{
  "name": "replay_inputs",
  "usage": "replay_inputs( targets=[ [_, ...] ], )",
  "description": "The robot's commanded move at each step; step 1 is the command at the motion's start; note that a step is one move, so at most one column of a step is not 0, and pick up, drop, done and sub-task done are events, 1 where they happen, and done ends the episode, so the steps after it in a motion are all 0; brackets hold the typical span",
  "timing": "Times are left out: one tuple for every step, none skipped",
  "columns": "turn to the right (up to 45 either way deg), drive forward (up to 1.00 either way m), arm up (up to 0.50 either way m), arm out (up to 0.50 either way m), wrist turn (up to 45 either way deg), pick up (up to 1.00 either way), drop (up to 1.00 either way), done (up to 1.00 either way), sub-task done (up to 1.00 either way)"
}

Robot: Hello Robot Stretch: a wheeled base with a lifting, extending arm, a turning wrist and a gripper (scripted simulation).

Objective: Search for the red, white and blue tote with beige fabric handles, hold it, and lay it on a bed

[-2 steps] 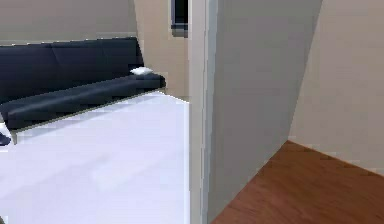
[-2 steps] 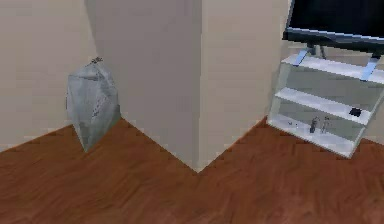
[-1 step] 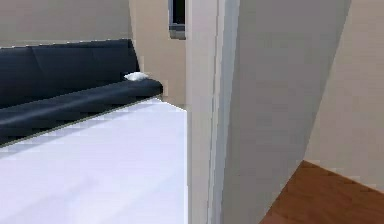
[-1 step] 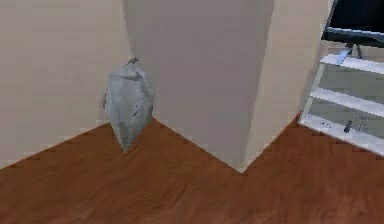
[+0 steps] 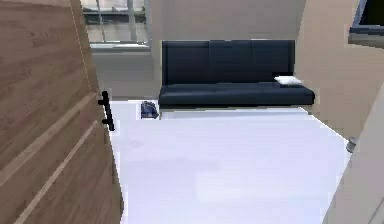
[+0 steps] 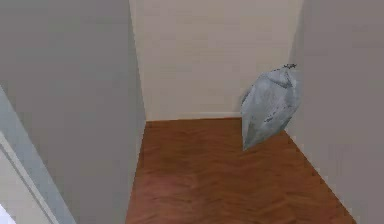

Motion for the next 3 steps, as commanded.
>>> replay_inputs(
  targets=[
    [0.0,0.30,0.00,0.00,0.0,0.00,0.00,0.00,0.00],
    [-9.0,0.00,0.00,0.00,0.0,0.00,0.00,0.00,0.00],
    [0.0,1.00,0.00,0.00,0.0,0.00,0.00,0.00,0.00]
  ],
)
